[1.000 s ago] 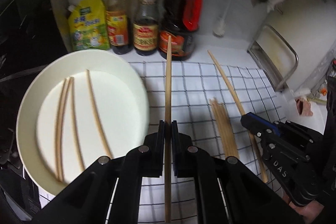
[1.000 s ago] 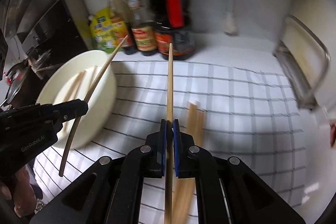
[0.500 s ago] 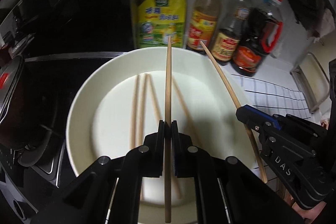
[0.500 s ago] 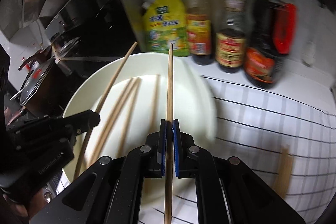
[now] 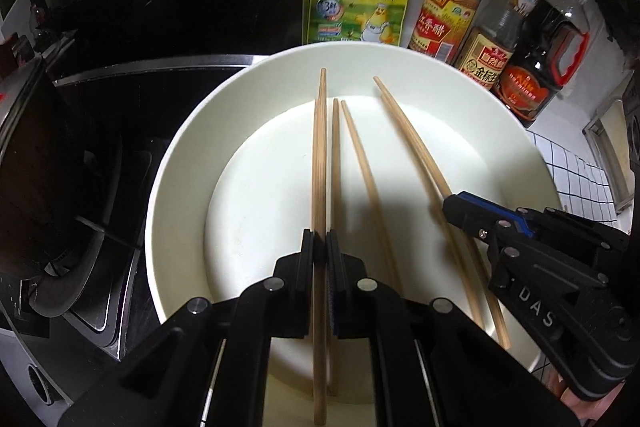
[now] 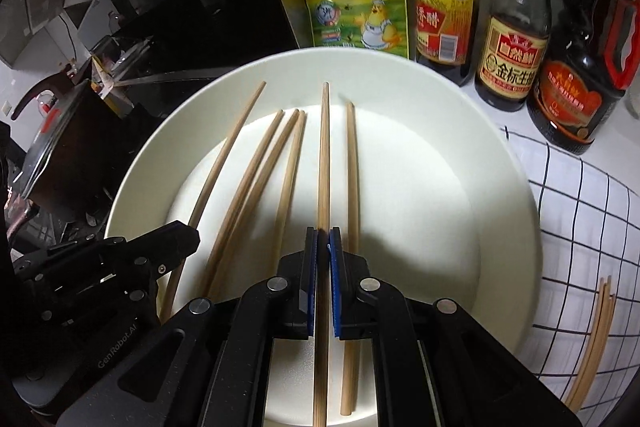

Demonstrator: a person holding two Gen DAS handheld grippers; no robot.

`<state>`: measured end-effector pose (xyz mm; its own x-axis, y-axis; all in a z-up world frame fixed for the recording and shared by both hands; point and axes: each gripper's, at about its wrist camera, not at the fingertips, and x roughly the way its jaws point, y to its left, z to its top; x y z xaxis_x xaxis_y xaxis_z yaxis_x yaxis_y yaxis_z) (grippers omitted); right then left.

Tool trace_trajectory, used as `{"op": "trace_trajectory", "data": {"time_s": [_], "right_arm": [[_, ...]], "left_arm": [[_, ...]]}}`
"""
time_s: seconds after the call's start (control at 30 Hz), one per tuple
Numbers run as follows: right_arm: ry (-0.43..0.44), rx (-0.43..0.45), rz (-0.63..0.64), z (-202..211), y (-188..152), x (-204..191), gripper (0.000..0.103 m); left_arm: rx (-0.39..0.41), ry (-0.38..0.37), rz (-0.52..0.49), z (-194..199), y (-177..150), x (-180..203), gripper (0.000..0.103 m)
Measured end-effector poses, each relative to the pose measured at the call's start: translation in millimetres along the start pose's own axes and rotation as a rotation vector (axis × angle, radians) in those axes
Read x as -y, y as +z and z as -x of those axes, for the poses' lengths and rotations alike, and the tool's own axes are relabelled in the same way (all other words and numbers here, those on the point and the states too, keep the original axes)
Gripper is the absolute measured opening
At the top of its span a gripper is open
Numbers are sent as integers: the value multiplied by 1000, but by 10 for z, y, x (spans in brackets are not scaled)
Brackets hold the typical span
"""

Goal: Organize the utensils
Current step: 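Carry the chopstick in the left tool over the bowl while the right tool carries its own, then open the left tool to drop its chopstick in the bowl while the right tool releases its own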

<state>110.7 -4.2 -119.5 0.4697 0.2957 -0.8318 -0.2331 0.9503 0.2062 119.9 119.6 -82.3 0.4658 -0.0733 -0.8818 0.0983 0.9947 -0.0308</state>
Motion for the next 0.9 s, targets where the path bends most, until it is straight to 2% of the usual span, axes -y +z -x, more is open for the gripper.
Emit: {"op": "trace_trajectory", "data": {"time_s": [0.33, 0.4, 0.57, 0.63, 0.9], "right_arm": [[-16, -8, -12, -8, 7, 12, 6], [-13, 8, -21, 28, 8, 22, 9], [-21, 31, -18, 122, -5, 25, 10], [-24, 34, -15, 152, -23, 23, 11], [-30, 45, -21, 295, -101, 33, 14]], "left_arm": [[-38, 10, 16, -50, 17, -45, 9], [-37, 15, 24, -39, 27, -51, 17], [-12, 32, 42, 40, 10, -98, 50], [4, 37, 49, 90, 6, -118, 54], [22, 38, 50, 199, -15, -122, 56]]}}
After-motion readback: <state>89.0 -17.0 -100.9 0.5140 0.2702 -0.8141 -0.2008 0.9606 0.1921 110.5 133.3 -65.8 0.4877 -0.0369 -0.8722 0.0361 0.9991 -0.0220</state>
